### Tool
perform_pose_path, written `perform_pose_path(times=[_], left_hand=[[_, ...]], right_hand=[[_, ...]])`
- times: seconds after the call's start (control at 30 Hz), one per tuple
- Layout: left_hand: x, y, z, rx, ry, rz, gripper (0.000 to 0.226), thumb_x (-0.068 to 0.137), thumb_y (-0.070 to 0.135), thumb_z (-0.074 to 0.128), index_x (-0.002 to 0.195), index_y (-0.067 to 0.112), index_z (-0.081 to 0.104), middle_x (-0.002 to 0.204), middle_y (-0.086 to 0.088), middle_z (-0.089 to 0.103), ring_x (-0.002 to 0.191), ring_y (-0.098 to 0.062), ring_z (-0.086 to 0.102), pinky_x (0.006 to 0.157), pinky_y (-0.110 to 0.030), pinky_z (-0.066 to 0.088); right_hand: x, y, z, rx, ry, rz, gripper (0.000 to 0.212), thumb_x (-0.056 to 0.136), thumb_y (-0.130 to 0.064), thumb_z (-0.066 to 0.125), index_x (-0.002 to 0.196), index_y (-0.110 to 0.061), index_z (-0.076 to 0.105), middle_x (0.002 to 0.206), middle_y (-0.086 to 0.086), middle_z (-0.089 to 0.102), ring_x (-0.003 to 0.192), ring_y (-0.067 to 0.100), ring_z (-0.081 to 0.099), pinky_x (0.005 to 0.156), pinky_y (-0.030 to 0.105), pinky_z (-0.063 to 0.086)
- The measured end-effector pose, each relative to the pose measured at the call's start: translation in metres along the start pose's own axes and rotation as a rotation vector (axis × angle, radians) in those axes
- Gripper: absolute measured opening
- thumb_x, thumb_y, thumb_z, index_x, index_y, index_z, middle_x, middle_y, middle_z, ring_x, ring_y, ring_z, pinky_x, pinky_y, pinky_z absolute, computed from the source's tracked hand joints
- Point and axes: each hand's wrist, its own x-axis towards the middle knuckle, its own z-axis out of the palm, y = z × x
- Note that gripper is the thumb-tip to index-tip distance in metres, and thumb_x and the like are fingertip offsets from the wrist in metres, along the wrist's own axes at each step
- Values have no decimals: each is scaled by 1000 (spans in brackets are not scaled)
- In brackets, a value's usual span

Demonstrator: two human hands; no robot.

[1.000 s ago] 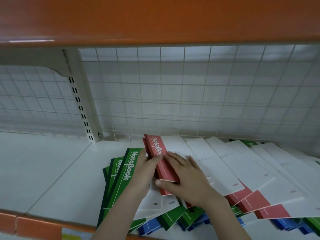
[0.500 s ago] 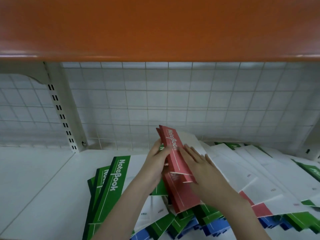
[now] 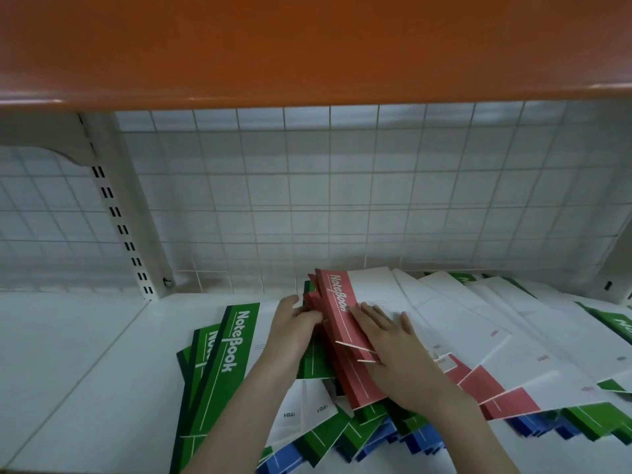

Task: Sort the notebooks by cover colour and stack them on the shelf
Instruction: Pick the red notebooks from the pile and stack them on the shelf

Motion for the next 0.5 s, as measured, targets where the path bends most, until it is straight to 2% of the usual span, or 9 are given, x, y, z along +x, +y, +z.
perform_pose_path(times=[0.03,0.1,0.2,0.27,0.37,0.43,0.5], left_hand=[[0,0,-1,-85,19,-1,42,87,6,60,124,16,43,96,-1,61,89,-19,61,65,-32,48],[0,0,1,-183,-8,-31,41,87,19,64,124,7,49,98,-8,68,87,-23,68,64,-32,51],[-3,-4,7,-94,-188,-103,42,86,32,64,122,15,54,102,-7,71,85,-20,72,63,-29,56],[-3,-9,9,-51,-188,-89,40,87,22,65,125,18,53,102,-6,71,83,-19,71,58,-25,55],[-3,-11,7,-45,-121,-57,30,88,8,60,116,17,56,92,-5,71,75,-20,71,53,-26,54],[-4,-7,2,-41,-117,-27,32,89,4,57,118,18,57,98,-6,71,83,-23,70,61,-30,54],[-4,0,-5,-47,-120,29,35,90,3,55,118,23,57,102,-4,71,89,-24,68,66,-33,52]], right_hand=[[0,0,0,3,5,1,69,96,-38,38,151,-26,-1,160,-2,3,147,14,-1,113,40,-14],[-1,0,1,20,26,6,70,96,-45,37,151,-26,-1,159,-3,5,147,14,1,113,39,-13],[-2,-2,3,-5,33,-8,81,87,-71,19,151,-26,1,159,-3,7,146,13,4,116,40,-10],[-4,-6,4,1,-4,-37,101,71,-88,12,151,-28,-1,159,-6,4,146,11,1,117,39,-10],[-5,-8,-2,139,-55,-72,111,60,-95,22,150,-33,-2,155,-17,3,141,-2,-4,115,29,-10],[-6,-7,-11,365,2,-50,94,71,-87,31,148,-34,20,152,-19,21,137,-8,12,111,14,5],[-4,-1,-18,447,172,26,63,88,-63,43,139,-24,42,141,-7,46,127,6,44,99,4,27]])
